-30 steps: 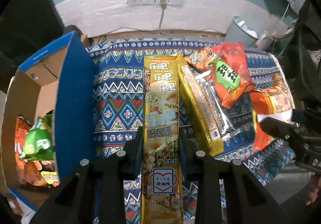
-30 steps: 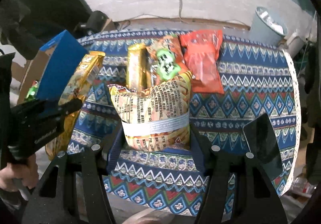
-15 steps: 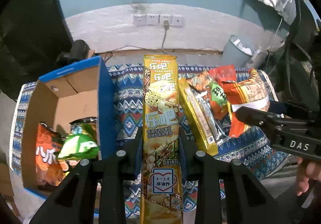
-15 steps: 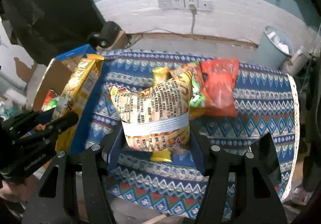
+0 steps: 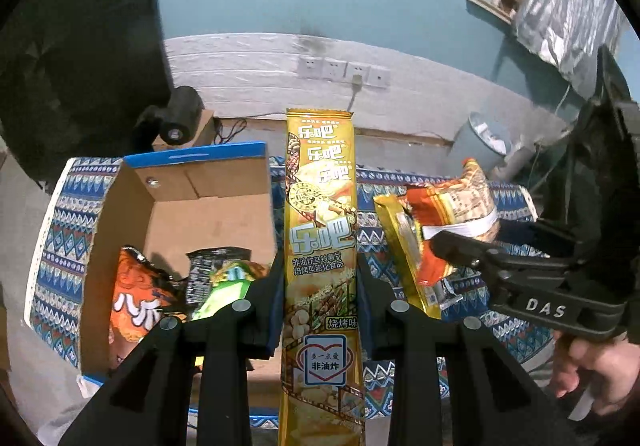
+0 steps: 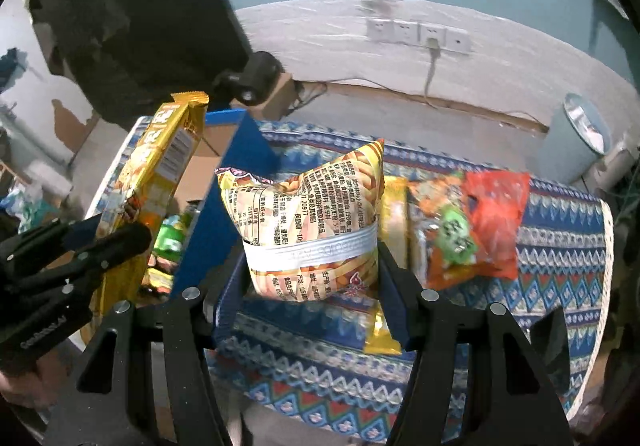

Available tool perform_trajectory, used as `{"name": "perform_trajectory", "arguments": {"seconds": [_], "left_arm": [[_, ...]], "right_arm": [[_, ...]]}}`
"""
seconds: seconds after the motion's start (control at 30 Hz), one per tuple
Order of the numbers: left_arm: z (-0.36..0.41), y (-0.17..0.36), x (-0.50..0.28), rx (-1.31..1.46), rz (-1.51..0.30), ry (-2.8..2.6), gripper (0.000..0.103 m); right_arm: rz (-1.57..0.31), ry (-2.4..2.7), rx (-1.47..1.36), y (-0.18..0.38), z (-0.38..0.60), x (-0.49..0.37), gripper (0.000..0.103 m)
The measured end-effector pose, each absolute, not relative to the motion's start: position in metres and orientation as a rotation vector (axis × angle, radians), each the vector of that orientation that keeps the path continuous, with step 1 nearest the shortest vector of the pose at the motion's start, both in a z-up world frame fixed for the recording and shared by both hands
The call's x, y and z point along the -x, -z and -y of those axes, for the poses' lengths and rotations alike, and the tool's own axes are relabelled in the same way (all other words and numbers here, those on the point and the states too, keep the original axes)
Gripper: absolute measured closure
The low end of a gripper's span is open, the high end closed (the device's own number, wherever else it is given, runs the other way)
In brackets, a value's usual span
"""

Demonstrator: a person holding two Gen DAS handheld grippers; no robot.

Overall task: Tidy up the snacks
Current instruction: 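Carry the yellow bag and the bread bag over the box with both tools, then open both tools to drop the bags into the box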

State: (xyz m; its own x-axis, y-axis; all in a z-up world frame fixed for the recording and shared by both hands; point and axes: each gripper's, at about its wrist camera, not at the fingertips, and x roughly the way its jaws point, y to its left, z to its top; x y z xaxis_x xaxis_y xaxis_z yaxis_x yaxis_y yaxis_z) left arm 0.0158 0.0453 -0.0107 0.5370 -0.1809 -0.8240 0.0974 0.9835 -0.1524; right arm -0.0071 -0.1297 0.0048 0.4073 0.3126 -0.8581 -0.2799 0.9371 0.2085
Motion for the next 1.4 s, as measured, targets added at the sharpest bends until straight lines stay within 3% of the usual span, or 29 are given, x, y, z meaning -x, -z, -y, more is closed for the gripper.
{"name": "perform_trajectory", "arguments": {"seconds": [0.67, 1.07, 1.17, 1.3, 1.4], "left_arm": [[-0.163, 0.045, -0.029, 0.193, -1.014, -0.043, 0.072], [-0.193, 0.073, -0.037, 0.231, -1.071, -0.137, 0.071], [-0.196, 0.075, -0.038, 0.262, -1.087, -0.147, 0.07], [-0.195, 0.07, -0.037, 0.26, -1.07, -0.17, 0.054], [-0.192, 0.065, -0.036, 0.254, -1.057, -0.175, 0.049]], "right_arm": [[-1.11, -0.535, 0.064, 0.002, -0.004, -0.015, 0.042], [-1.157, -0.588, 0.086, 0.024, -0.044, -0.027, 0.041], [-1.171, -0.61, 0.076, 0.03, -0.045, -0.03, 0.04], [-1.178, -0.609, 0.068, 0.031, -0.04, -0.03, 0.036], [-1.162, -0.599, 0.059, 0.027, -0.032, -0.029, 0.03]]}}
